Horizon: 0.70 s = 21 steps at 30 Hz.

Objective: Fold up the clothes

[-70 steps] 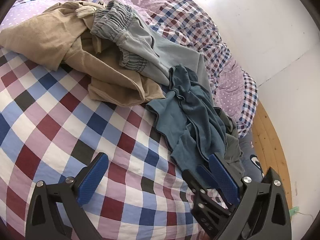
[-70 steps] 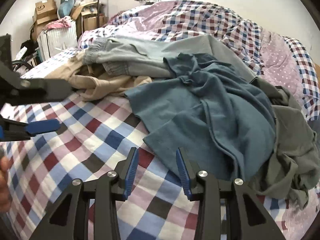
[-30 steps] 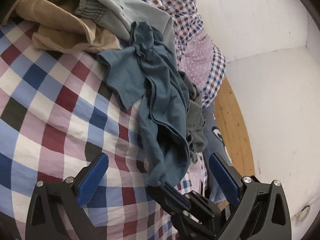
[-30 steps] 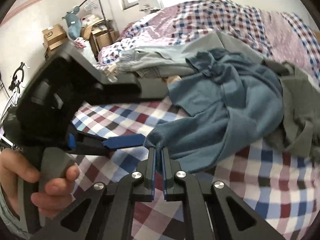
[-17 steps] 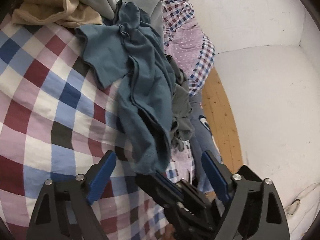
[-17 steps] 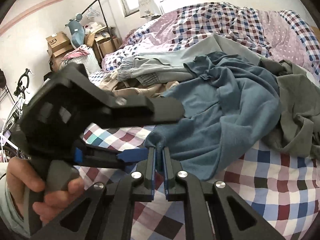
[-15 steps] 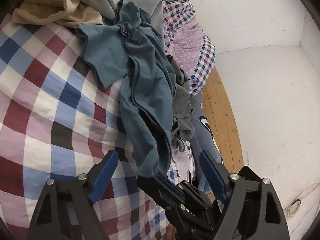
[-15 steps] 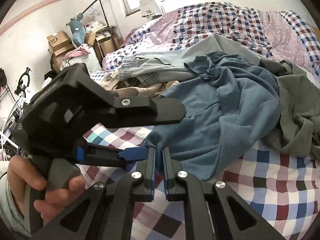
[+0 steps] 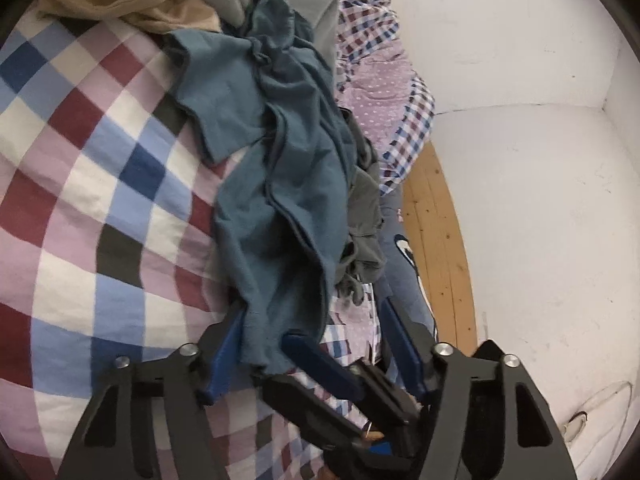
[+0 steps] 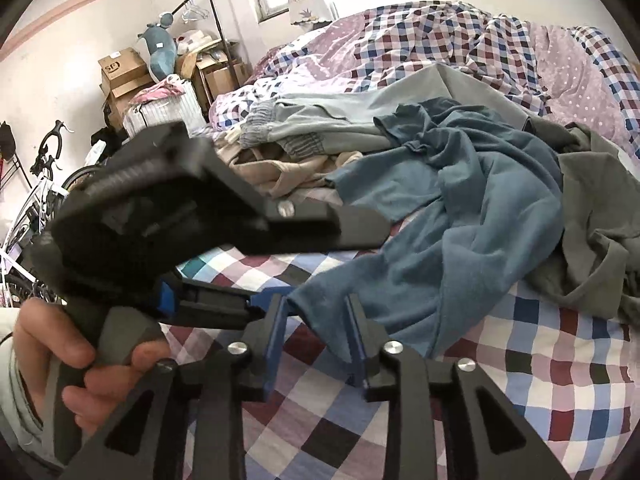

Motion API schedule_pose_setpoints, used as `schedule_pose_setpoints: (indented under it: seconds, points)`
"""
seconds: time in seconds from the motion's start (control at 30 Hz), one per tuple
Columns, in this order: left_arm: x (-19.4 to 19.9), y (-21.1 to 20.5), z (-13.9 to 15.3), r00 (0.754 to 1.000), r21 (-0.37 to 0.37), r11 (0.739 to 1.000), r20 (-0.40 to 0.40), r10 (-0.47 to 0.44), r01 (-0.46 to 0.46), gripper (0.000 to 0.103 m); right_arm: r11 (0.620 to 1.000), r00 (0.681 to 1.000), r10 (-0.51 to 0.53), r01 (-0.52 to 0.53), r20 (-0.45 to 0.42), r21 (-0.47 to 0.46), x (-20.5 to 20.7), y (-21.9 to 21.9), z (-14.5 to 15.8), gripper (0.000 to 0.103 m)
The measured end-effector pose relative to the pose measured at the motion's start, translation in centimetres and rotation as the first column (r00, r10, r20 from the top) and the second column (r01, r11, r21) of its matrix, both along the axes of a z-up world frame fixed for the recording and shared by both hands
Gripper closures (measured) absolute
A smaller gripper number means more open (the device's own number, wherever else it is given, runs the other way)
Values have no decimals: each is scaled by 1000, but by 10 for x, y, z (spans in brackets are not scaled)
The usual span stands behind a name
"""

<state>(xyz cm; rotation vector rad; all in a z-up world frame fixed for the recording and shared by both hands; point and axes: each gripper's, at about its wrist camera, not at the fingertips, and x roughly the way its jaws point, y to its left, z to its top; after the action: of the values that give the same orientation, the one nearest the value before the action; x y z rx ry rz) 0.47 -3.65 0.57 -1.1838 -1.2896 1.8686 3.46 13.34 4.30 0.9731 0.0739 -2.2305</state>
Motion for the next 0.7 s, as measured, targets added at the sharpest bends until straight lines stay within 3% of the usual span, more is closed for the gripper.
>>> schedule_pose_setpoints:
  seconds: [0.17,0.43,0.57,0.7]
  points:
    - [-1,0,-4,1000,-33,999,23,14,-13,56,1000,1000,-14,14,-3,3,0,6,3,68]
    - [-2,2,-9,999,-62,998,37,25,-23,66,999,999,-39,39,-15,24,-2,16,4,68]
    - [-1,0,-13,998,-87,996,53,34,-30,82,998,998,-60,61,-27,29,-3,21,5,68]
    - [0,-1,-16,997,-108,994,60,39,-32,86,994,993,-100,103,-57,48,-6,25,7,68]
